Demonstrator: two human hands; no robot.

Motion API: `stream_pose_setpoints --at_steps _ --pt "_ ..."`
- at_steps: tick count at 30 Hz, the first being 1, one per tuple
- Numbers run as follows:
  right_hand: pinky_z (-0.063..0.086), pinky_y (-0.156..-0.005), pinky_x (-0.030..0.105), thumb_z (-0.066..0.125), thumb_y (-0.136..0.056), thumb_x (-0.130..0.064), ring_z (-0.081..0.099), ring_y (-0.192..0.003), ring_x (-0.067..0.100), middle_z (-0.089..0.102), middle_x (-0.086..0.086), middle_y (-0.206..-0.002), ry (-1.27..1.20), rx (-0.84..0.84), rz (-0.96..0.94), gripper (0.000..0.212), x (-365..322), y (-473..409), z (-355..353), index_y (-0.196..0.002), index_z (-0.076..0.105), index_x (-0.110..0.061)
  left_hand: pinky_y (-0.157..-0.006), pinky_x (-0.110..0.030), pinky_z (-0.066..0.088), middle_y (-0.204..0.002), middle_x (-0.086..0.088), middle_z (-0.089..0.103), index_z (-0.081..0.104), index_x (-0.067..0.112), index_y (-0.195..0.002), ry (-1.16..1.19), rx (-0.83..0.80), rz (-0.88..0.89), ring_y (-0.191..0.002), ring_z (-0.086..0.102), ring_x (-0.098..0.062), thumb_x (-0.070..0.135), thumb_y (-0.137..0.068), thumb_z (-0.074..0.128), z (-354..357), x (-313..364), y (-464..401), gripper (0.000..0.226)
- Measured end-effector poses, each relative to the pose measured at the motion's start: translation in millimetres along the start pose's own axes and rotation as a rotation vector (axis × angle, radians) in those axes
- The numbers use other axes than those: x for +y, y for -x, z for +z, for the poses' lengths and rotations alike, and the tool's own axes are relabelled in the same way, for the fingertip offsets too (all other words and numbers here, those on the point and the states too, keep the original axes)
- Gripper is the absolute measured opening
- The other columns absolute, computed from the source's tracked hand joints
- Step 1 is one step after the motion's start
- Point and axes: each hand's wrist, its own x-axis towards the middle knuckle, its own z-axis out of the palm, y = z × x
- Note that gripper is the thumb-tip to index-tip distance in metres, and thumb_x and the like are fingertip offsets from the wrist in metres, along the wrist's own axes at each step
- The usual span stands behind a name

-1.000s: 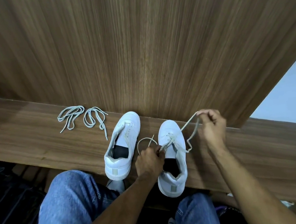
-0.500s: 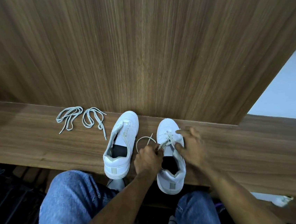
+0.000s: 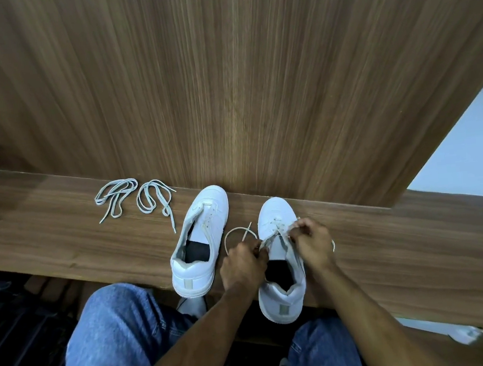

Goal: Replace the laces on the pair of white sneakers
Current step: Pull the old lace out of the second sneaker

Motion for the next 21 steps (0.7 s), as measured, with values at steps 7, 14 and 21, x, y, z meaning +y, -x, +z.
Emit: stream_pose_setpoints --at_steps 7,14,21 --pt "0.049 -0.079 0.04 0.06 -0.084 -0.042 0.058 -0.096 0.021 0.059 -0.004 -0.105 0.477 0.007 -0.325 0.036 4.6 26.0 -21.3 -0.114 0.053 -0.021 -0.073 -0.036 0.051 -0.094 -0.007 0.069 0.065 0.02 -0.094 0.02 0.018 -0.036 -0.091 0.064 -0.033 0.047 -0.084 0.056 1.3 -1.4 -2.2 0.031" --pt "0.042 -0.081 0.036 0.051 -0.091 -0.03 0.063 -0.098 0.031 0.071 0.006 -0.099 0.491 -0.024 -0.116 0.017 12.4 24.2 -6.2 -0.099 0.064 -0.021 -0.071 -0.032 0.047 -0.091 -0.006 0.07 0.066 0.021 -0.09 0.072 0.044 -0.047 -0.09 0.064 -0.033 0.043 -0.083 0.058 -2.5 -1.1 6.0 0.024" --pt "0.05 -0.08 0.038 0.069 -0.077 -0.017 0.058 -0.064 0.015 0.066 -0.007 -0.061 -0.068 -0.041 0.249 0.017 20.8 10.8 -12.6 -0.063 0.069 -0.025 -0.077 -0.046 0.055 -0.063 0.006 0.067 0.068 0.027 -0.065 0.636 -0.028 -0.253 -0.067 0.062 -0.02 0.041 -0.061 0.063 -1.6 -17.7 -4.3 0.016"
